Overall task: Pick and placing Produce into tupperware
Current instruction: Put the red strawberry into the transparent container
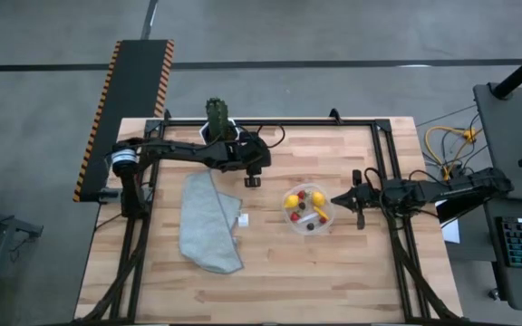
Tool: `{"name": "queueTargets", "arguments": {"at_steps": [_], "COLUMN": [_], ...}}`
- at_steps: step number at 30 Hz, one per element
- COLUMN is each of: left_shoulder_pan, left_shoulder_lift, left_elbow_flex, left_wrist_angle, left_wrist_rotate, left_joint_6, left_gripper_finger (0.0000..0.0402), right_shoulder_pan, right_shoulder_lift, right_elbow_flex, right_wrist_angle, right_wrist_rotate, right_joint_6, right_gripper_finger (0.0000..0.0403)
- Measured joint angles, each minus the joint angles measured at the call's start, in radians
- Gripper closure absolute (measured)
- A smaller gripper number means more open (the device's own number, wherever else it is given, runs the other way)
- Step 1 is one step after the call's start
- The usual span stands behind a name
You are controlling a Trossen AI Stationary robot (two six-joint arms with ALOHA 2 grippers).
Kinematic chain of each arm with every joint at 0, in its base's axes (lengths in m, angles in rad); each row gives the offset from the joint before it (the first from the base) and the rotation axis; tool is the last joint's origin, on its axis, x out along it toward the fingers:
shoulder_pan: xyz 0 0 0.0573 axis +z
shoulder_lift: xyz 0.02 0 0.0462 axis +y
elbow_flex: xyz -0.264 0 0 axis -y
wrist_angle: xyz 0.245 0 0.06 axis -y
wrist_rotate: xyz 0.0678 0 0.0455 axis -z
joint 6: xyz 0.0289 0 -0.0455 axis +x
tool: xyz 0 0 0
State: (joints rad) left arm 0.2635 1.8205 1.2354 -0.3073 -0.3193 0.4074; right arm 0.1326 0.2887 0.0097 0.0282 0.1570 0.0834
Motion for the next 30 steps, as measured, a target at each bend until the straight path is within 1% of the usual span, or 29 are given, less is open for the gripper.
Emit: {"name": "queueTargets", "arguments": {"at_steps": [9, 22, 30], "left_shoulder_pan": [0.022, 0.044, 0.046], "left_shoulder_lift": [0.058, 0.070, 0.104], "left_elbow_flex": [-0.001, -0.002, -0.002], "left_wrist_angle": [-0.019, -0.028, -0.033], "left_wrist_rotate": [0.005, 0.038, 0.042], "left_joint_6": [0.002, 0.009, 0.009], "left_gripper_finger": [0.0269, 0.0269, 0.0269], "right_shoulder_pan": [0.000, 0.000, 0.000], "right_shoulder_lift": [0.016, 0.022, 0.022], "right_elbow_flex": [0.000, 0.000, 0.000], "right_wrist_angle": [0.000, -0.001, -0.001], "right_wrist_rotate": [0.000, -0.002, -0.001], "right_joint_6": [0.003, 0.003, 0.003], "right_gripper_finger": [0.0394, 0.0394, 0.0394]}}
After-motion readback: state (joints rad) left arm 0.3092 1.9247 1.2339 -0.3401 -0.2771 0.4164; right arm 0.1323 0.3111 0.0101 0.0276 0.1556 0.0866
